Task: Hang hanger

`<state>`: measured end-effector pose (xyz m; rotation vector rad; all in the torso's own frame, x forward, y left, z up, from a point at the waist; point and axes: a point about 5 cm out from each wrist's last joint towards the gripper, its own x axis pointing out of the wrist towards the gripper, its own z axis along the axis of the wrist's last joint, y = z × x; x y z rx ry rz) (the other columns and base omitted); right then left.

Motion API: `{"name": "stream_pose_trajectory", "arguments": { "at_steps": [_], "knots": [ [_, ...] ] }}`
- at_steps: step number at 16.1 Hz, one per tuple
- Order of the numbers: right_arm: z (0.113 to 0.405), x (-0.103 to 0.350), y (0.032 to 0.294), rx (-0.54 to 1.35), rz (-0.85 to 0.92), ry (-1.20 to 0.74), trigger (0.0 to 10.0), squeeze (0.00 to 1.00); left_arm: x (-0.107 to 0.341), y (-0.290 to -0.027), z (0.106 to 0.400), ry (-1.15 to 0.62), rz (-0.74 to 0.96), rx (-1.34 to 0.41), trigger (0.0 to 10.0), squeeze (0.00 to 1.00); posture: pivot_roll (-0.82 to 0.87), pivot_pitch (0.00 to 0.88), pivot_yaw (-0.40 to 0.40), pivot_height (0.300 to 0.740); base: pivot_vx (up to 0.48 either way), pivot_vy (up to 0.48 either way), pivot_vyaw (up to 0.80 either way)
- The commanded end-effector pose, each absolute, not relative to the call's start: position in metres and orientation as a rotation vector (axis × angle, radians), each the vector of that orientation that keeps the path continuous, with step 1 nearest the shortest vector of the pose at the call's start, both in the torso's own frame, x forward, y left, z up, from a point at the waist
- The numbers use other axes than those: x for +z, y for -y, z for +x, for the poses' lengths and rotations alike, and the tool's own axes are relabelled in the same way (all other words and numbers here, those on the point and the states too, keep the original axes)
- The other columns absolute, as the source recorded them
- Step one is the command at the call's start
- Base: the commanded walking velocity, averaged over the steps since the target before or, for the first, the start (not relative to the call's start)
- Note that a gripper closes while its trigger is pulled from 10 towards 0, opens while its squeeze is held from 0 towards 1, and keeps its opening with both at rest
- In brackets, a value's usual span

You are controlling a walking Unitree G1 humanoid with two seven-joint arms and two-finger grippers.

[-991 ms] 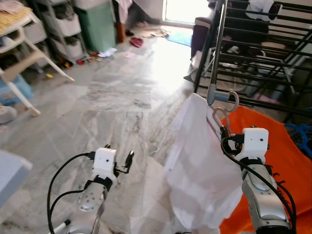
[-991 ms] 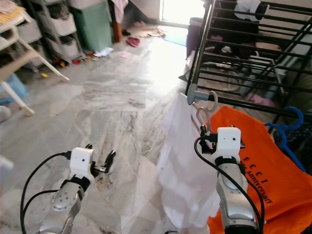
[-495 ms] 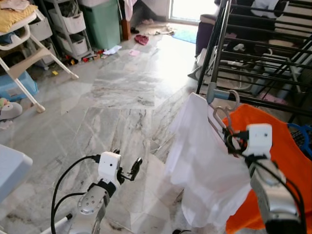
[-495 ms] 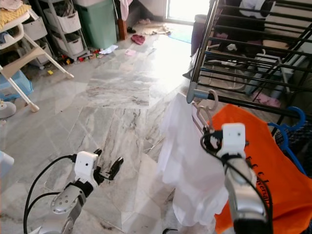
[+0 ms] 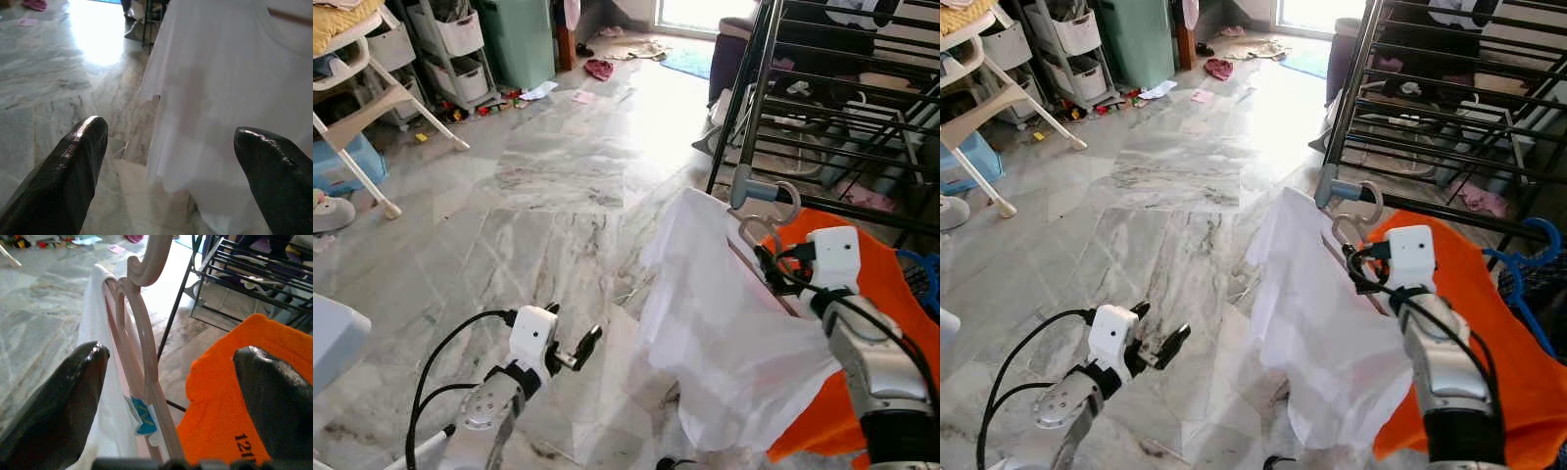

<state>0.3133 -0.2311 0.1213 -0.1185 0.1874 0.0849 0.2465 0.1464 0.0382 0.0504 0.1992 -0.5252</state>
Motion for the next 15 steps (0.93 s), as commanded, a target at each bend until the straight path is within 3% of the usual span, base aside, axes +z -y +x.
{"name": "stream_pose_trajectory", "arguments": {
  "at_steps": [1,15],
  "knots": [
    [0.314,0.115,0.231,0.097,-0.075,-0.235,0.0,0.00,0.038,-0.147,0.242,-0.211,0.079,-0.572,10.0,0.00,0.01,0.137,-0.016,0.740,0.000,0.000,0.00],
    [0.316,0.103,0.230,0.189,-0.023,-0.414,0.0,0.00,0.039,-0.153,0.243,-0.257,0.136,-0.684,10.0,0.00,0.01,0.136,-0.004,0.740,0.000,0.000,0.00]
  ]
}}
